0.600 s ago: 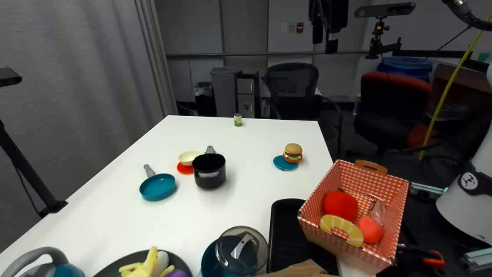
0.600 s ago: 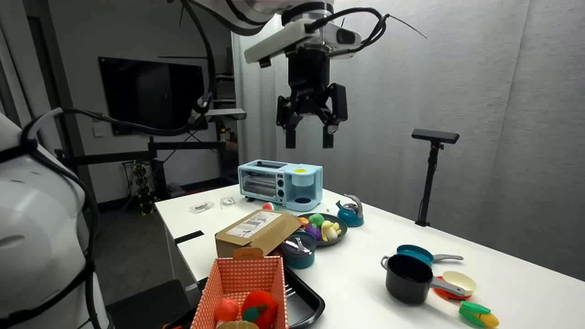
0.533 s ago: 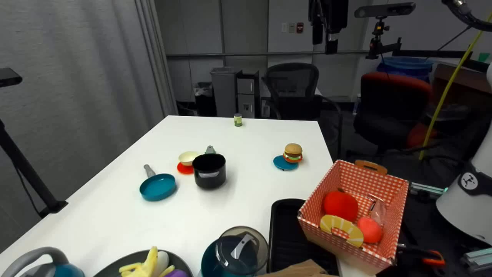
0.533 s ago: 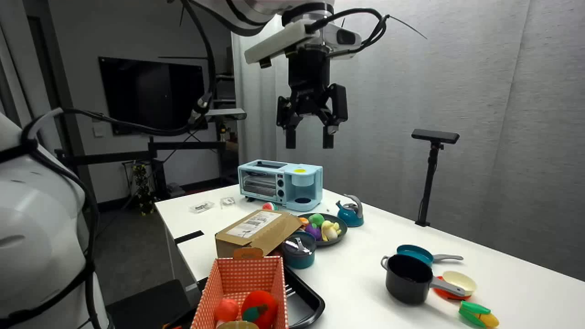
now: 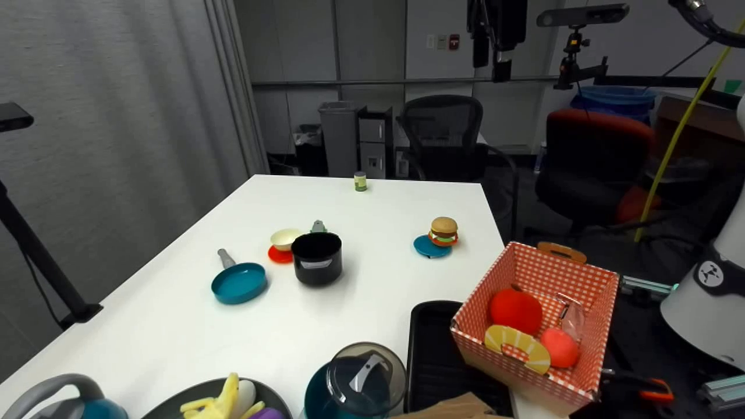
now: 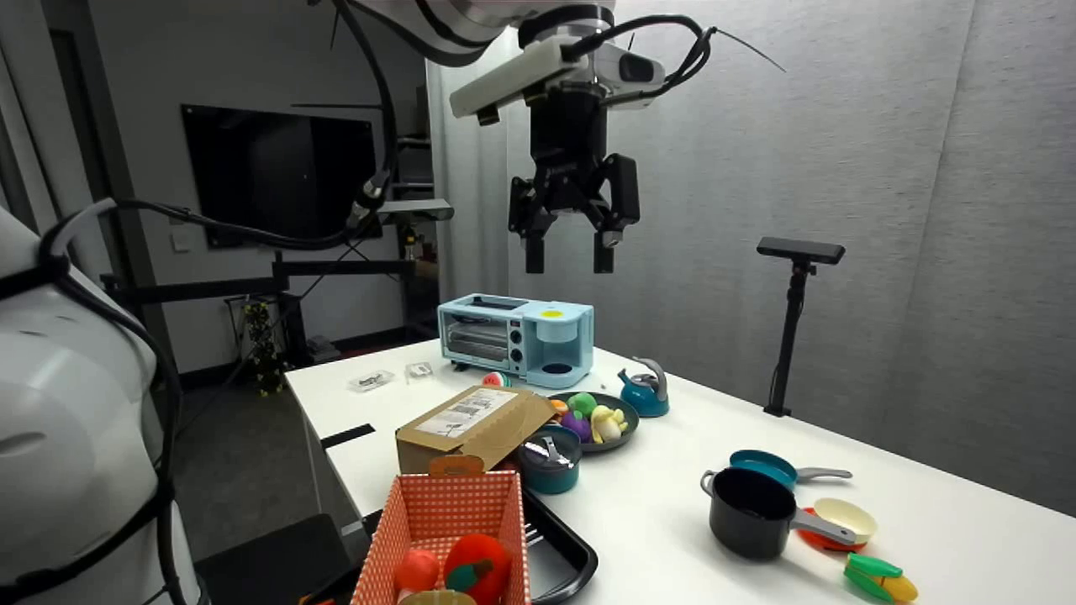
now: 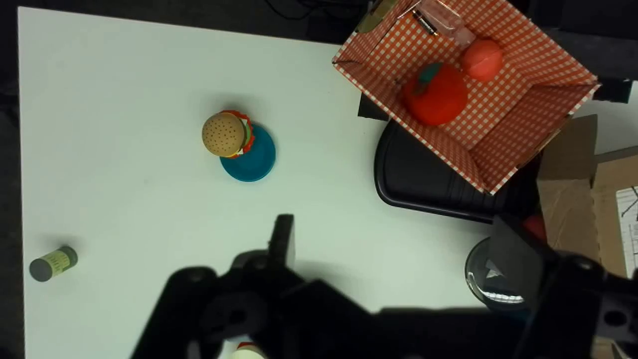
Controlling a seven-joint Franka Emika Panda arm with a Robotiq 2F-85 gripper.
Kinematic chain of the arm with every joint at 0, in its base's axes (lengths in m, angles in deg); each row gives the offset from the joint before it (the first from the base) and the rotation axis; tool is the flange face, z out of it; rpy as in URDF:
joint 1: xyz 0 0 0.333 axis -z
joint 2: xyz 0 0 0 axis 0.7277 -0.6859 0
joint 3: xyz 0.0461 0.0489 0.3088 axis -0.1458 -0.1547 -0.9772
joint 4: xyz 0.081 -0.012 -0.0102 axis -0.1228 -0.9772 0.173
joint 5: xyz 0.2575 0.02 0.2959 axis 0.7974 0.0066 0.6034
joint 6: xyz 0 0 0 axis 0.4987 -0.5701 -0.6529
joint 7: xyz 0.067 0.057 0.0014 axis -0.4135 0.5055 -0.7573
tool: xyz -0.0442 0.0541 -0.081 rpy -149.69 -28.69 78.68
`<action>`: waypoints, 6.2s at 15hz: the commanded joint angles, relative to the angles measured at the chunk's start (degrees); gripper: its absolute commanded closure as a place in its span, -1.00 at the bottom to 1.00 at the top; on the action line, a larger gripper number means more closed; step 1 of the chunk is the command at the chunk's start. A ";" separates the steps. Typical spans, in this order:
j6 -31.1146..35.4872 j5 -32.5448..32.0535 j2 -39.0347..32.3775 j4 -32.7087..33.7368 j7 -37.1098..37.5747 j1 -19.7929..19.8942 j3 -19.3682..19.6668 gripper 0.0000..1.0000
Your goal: Remove the lid from the blue pot
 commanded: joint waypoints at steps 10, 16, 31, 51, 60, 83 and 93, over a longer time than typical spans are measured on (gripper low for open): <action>-0.20 -0.14 -0.04 0.16 0.15 -0.51 0.40 -1.00; -0.20 -0.14 -0.04 0.16 0.15 -0.51 0.40 -1.00; -0.20 -0.14 -0.04 0.16 0.15 -0.51 0.40 -1.00; -0.49 -0.44 -0.52 0.25 -0.34 -0.48 0.48 -1.00; 2.98 0.15 -4.48 -1.24 -0.99 -1.71 -0.04 -1.00; 18.89 -0.63 -23.22 -2.63 -1.23 -6.86 -6.98 -1.00; 28.97 -0.68 -34.76 2.54 -9.51 -6.82 -7.83 -1.00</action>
